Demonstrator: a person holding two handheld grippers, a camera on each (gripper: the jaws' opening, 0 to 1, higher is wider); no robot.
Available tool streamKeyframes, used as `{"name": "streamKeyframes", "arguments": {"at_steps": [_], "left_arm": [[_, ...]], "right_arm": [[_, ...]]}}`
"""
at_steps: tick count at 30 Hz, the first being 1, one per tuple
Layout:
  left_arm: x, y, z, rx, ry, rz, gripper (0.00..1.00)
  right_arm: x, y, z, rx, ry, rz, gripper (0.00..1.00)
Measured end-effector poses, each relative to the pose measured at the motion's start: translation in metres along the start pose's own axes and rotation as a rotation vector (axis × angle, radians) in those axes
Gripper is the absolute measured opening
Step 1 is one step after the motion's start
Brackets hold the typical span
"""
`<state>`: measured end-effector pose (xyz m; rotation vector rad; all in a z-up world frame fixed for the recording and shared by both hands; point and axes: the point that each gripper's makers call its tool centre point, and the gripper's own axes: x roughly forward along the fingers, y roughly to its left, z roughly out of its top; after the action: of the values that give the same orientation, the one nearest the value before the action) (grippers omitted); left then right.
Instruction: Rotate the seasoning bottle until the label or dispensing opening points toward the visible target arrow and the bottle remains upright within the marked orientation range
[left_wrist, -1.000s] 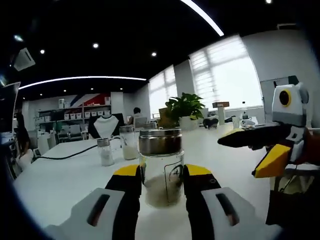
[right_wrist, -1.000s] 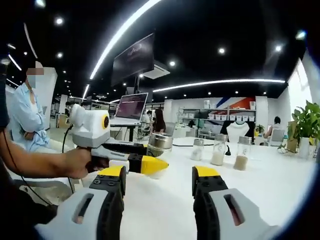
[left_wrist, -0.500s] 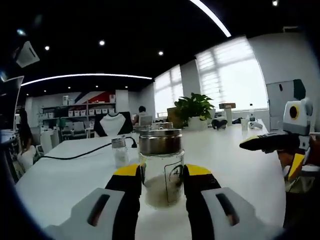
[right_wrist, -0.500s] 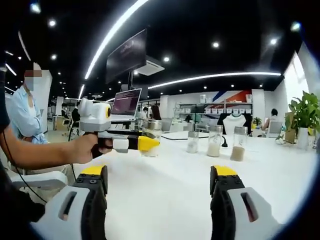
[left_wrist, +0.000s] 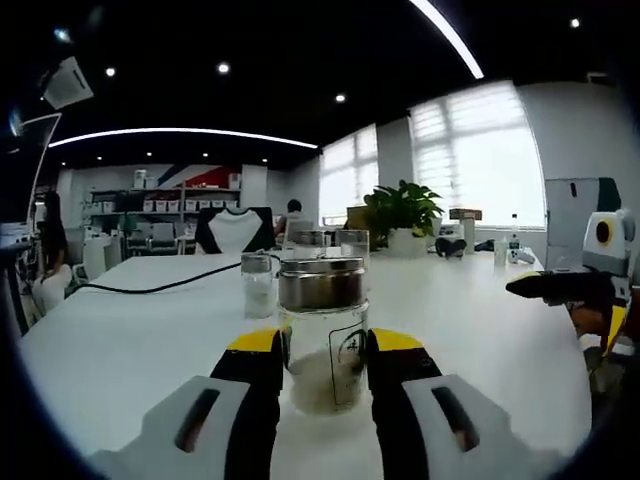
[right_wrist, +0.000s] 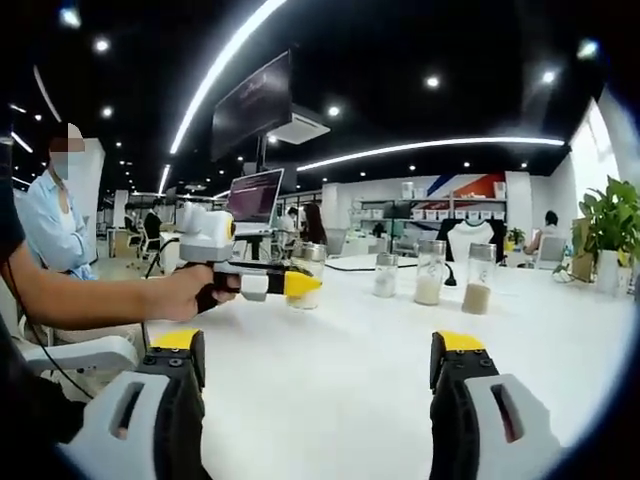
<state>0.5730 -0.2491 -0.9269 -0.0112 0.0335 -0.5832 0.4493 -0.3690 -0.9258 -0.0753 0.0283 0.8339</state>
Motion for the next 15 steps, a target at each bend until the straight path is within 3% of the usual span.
{"name": "streamKeyframes", "arguments": {"at_steps": [5,15], "left_arm": [[0.006,0.008,-0.007,-0.065,0.026,0.018,0.34],[0.012,0.018,-0.012,-0.060,0.044,0.044,0.34]], "right_arm": [[0.000,-0.002,-0.001,0.002,0.005,-0.003,0.94],[0.000,-0.001,0.000,-0.013,0.004,-0.008,0.91]]}}
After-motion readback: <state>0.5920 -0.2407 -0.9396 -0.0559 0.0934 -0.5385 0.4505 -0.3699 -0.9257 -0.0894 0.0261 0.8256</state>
